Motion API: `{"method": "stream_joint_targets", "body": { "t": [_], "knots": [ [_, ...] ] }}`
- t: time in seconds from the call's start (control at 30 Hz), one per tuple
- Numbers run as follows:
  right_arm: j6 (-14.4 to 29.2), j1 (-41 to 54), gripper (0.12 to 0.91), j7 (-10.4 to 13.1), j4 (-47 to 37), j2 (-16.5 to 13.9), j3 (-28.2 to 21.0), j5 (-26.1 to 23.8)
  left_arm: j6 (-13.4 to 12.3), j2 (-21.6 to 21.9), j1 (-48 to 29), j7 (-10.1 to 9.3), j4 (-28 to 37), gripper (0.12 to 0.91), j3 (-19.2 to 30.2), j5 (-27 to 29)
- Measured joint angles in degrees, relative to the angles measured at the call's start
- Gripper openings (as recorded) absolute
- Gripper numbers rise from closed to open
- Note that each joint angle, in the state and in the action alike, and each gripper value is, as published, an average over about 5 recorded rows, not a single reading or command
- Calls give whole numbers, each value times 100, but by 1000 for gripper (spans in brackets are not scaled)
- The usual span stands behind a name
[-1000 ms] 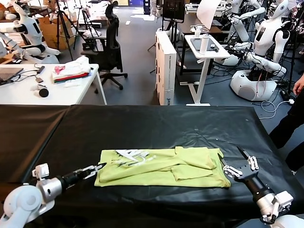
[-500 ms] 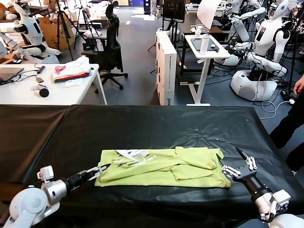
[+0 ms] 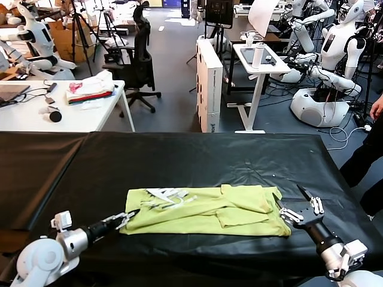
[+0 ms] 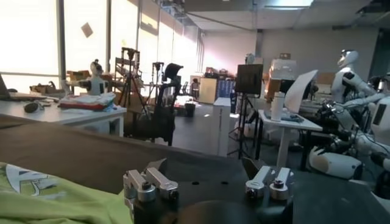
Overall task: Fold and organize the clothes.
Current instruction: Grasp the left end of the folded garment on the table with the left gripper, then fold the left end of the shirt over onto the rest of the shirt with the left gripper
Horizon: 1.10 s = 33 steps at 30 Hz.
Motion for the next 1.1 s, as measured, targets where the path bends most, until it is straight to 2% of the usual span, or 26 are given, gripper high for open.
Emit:
{"method": "stream_joint_targets", "body": {
  "t": [0.07,0.13,0.27,0.43,0.63,0.77,0.9,1.1],
  "knots": [
    [-4,14,907,15,-4,30,-10,-13,0,-17,-20,-50,-13,206,-9,41],
    [-18,41,907,47,-15,57,-23,-20,-2,-27,-41,-100,-38,164,-38,125],
    [-78,132,907,137,-61,105,-81,-44,-4,41,-24,-154,-139,172,-157,496],
    [-150,293,907,216,-148,177,-185,-77,-6,276,98,-192,-314,172,-417,1351],
    [-184,459,907,236,-240,194,-292,-92,-7,573,384,-344,-507,172,-1006,2075],
    [-216,529,907,258,-275,200,-319,-96,-8,661,582,-468,-652,172,-1391,2340],
    [-242,536,907,277,-279,233,-316,-106,-9,572,665,-686,-904,172,-1511,2186],
    [-330,472,907,285,-245,321,-246,-170,-12,69,596,-1327,-1601,172,-1252,787]
  ]
}}
